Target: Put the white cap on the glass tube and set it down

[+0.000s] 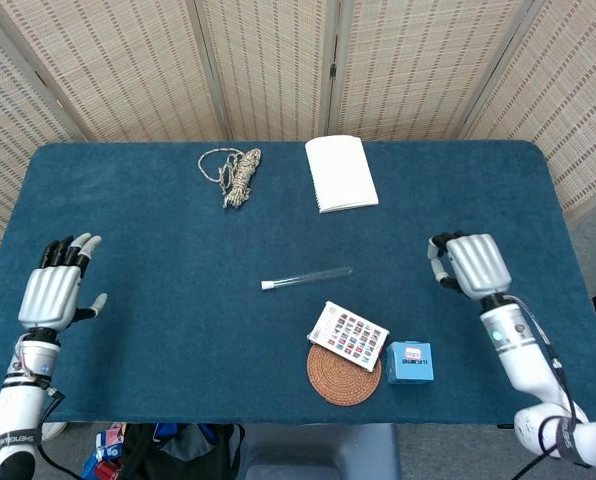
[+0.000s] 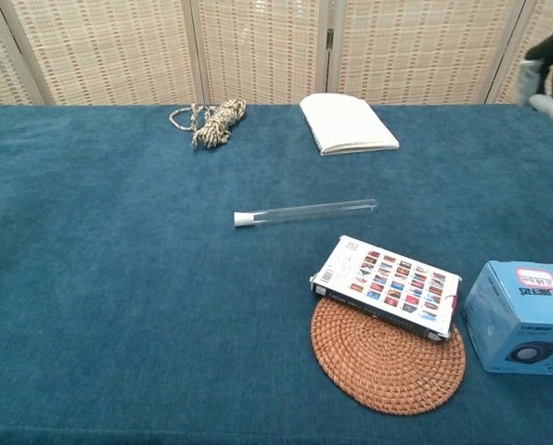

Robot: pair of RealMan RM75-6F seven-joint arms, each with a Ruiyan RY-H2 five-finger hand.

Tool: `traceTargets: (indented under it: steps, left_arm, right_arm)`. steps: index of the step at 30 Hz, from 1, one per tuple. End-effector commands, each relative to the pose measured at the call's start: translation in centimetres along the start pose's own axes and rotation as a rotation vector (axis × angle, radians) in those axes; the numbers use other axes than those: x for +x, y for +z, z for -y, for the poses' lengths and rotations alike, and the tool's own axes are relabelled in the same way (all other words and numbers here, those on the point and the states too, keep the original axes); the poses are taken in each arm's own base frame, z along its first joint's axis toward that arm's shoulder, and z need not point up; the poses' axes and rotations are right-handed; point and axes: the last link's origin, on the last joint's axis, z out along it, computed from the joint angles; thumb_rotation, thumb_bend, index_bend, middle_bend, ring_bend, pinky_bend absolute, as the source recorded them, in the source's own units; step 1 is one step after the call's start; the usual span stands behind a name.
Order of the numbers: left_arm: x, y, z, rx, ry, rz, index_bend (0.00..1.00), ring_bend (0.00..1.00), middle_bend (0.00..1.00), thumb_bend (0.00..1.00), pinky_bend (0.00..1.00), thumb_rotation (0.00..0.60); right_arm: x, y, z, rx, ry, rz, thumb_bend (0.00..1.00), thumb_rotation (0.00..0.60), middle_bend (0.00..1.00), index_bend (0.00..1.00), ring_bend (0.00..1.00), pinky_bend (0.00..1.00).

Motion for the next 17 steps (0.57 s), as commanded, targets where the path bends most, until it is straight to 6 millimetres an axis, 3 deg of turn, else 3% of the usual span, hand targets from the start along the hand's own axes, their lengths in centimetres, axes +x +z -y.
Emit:
traceTargets:
  steps: [1, 10, 17]
  left_arm:
    - [-0.3, -1.7, 1.1, 0.03, -0.001, -0.029, 0.09, 0.0, 0.0, 0.28, 0.0, 0.6]
    - [-1.1, -5.4, 1.8, 0.032, 0.027, -0.136, 0.07, 0.0, 0.0, 0.28, 0.0, 0.6]
    - [-1.5, -7.4, 1.7, 0.029, 0.032, -0.147, 0.07, 0.0, 0.0, 0.28, 0.0, 0.6]
  right_arm:
    - [0.3, -4.0, -1.7, -0.039, -0.017, -0.028, 0.47, 0.6, 0.47, 0.51, 0.43, 0.64]
    - [0.1, -10.3, -3.3, -0.097, -0.005, -0.079, 0.47, 0.6, 0.46, 0.51, 0.42, 0.64]
    - [0.0, -13.1, -3.5, -0.133, 0.011, -0.089, 0.47, 0.6, 0.47, 0.51, 0.42, 0.64]
